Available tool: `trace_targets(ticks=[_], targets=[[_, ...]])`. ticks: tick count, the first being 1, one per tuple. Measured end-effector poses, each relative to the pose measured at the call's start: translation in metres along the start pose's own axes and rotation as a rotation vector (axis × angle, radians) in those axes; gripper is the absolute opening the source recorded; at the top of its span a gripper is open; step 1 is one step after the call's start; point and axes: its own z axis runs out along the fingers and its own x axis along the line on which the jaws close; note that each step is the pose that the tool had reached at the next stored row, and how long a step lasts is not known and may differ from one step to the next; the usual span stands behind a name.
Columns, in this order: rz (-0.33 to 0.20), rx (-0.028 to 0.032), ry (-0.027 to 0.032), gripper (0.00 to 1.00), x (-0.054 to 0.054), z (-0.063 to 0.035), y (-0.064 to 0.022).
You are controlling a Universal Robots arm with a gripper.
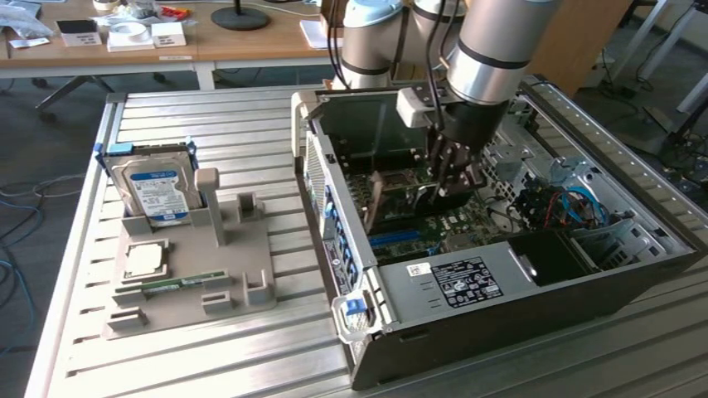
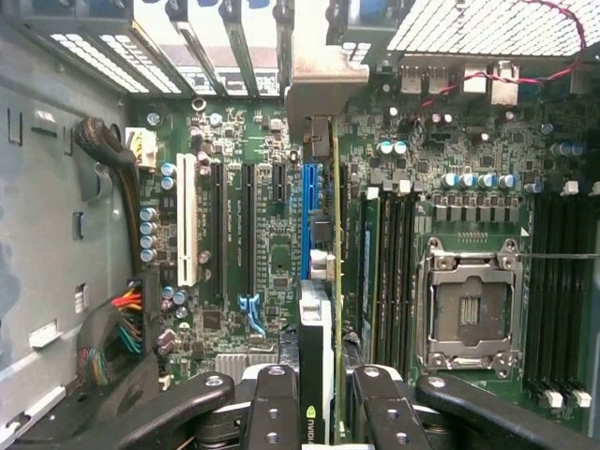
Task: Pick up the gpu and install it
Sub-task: 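Insert the gpu into the slot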
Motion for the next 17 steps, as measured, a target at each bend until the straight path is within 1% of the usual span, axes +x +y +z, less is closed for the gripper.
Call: trace_targets(ticks=[5,11,17], targets=[[0.000,0.0001,0.0002,0.27,0.001,0.0031,0.0037],[0.000,0.0002,0.0001,0.27,0.004,0.0035,0.0073],[0.000,0.0002,0.0000,0.27,0.004,0.0057,0.0130]])
